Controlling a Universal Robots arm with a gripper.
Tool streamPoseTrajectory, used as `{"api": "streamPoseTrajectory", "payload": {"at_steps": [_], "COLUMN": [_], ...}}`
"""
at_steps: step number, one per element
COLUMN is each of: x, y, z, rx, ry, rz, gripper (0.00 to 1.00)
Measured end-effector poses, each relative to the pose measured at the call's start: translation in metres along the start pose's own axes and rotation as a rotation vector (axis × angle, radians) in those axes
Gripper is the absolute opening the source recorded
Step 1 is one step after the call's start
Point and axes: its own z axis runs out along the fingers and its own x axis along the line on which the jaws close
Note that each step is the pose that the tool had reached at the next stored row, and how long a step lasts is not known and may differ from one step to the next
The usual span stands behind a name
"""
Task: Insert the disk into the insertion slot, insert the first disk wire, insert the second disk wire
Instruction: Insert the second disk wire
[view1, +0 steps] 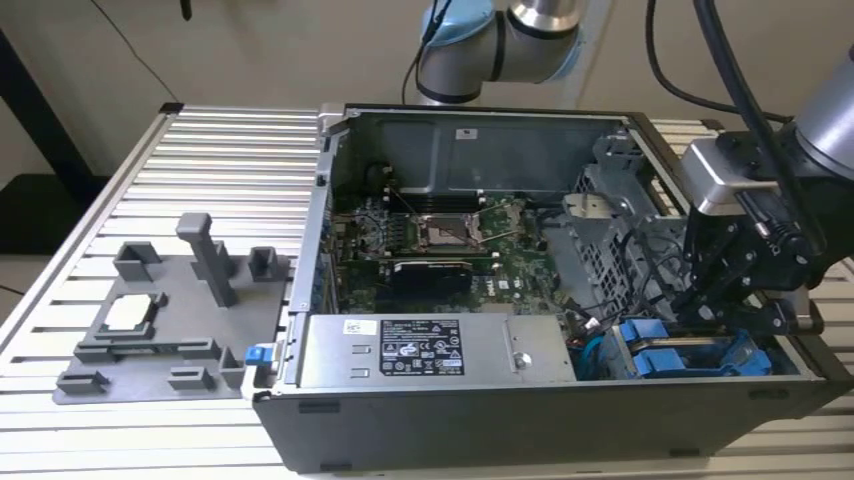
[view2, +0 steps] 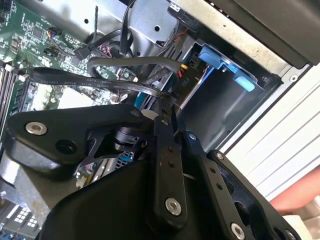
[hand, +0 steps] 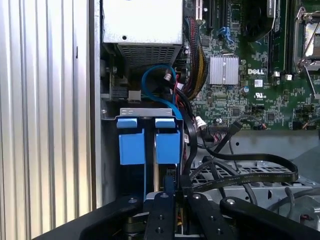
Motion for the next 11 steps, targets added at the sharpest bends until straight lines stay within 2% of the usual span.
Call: {"api": "streamPoseTrajectory", "payload": {"at_steps": [11], "x": [0.0003], "y": [-0.0007], "z": [0.0042], "rx": [0.0000], "ry": [-0.0010], "rz": [0.000], "gripper": [0.16]}}
